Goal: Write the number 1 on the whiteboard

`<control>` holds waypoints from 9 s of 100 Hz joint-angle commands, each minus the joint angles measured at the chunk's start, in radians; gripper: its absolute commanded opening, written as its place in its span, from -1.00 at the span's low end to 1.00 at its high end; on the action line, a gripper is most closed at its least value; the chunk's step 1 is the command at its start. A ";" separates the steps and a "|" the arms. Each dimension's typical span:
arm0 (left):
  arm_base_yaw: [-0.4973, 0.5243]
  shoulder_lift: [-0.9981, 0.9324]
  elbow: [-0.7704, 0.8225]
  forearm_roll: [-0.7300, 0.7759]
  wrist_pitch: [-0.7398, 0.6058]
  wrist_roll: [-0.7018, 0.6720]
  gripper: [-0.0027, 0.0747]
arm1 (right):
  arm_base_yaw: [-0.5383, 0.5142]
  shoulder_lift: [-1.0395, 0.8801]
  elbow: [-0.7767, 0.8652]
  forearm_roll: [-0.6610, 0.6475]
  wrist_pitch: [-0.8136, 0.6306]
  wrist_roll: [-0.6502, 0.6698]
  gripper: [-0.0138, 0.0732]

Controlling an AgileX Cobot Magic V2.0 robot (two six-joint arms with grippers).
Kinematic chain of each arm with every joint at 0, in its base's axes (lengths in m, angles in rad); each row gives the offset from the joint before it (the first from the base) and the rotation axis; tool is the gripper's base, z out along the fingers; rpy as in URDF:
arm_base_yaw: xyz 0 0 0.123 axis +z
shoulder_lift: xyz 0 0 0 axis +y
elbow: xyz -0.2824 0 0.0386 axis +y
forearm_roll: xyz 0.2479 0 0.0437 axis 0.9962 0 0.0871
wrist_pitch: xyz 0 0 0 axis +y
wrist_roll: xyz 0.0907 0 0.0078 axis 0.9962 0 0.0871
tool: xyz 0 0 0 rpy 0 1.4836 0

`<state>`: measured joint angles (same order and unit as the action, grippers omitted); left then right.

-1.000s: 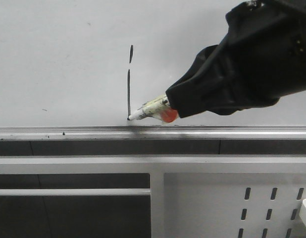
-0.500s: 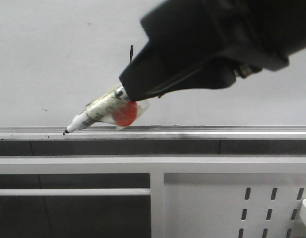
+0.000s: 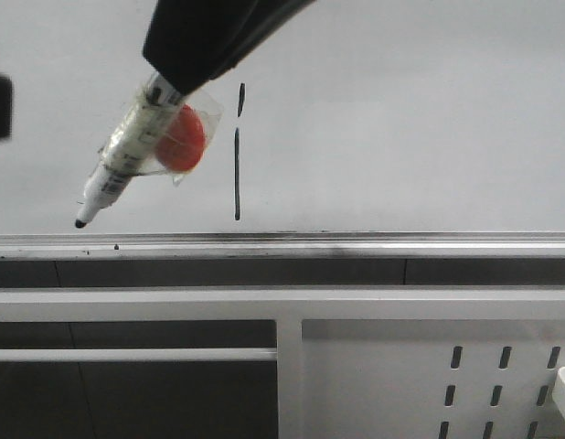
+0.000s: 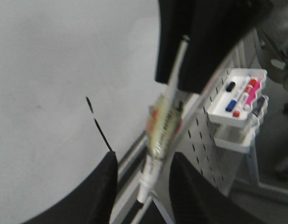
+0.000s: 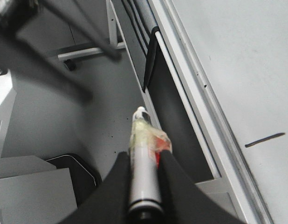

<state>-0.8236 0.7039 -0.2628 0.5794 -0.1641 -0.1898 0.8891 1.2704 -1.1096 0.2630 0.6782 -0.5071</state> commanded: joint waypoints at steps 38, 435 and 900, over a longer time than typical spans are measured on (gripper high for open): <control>0.003 0.244 -0.140 0.132 -0.047 -0.006 -0.14 | 0.007 -0.018 -0.125 0.000 0.090 -0.007 -0.85; 0.083 0.770 0.000 -0.931 -0.878 0.076 -0.98 | 0.005 -0.503 0.236 -0.807 -0.045 0.899 -0.81; 0.070 -0.677 -0.195 -0.448 0.752 0.035 -0.98 | 0.005 -1.246 0.690 -0.862 0.077 0.879 -0.80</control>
<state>-0.7511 0.0121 -0.4337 0.1412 0.6656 -0.1455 0.8972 0.0118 -0.3979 -0.5572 0.8269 0.3826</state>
